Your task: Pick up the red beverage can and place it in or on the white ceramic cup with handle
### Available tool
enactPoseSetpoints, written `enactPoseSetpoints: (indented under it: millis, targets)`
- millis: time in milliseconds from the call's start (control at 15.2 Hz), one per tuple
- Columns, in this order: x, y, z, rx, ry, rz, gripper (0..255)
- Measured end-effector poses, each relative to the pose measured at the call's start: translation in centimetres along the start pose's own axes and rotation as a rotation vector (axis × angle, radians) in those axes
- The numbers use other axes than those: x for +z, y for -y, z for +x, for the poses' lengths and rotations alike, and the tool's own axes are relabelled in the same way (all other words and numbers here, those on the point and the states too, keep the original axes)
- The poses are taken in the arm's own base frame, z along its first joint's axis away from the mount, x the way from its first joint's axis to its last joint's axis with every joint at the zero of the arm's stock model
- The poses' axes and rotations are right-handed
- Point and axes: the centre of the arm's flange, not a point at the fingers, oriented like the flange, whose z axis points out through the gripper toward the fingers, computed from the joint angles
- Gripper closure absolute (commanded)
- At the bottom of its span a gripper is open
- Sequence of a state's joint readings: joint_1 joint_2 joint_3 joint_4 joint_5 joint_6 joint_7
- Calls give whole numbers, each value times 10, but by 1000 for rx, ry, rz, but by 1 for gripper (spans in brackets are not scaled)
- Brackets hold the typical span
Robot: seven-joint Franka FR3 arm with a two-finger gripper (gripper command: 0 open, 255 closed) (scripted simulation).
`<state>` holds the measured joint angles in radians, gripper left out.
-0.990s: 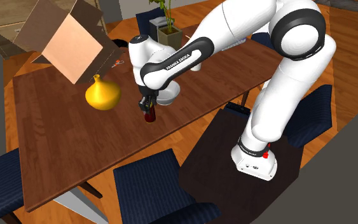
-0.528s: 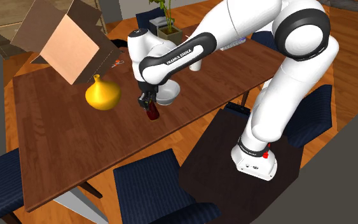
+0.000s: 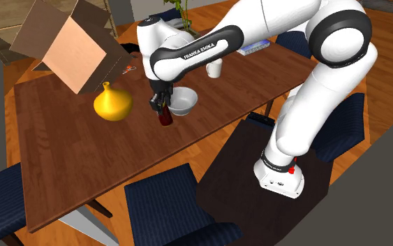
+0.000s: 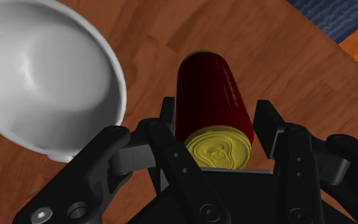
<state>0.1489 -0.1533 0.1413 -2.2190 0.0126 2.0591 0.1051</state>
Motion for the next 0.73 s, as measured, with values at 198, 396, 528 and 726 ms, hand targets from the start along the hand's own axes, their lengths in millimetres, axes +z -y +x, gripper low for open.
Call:
enactPoseSetpoints:
  millis: [198, 396, 528, 726]
  targets:
    - [-16, 0, 0, 0, 0, 0, 255]
    - [-33, 1, 0, 0, 0, 0, 255]
    - [-44, 0, -1, 0, 0, 0, 255]
    - [-59, -1, 1, 0, 0, 0, 255]
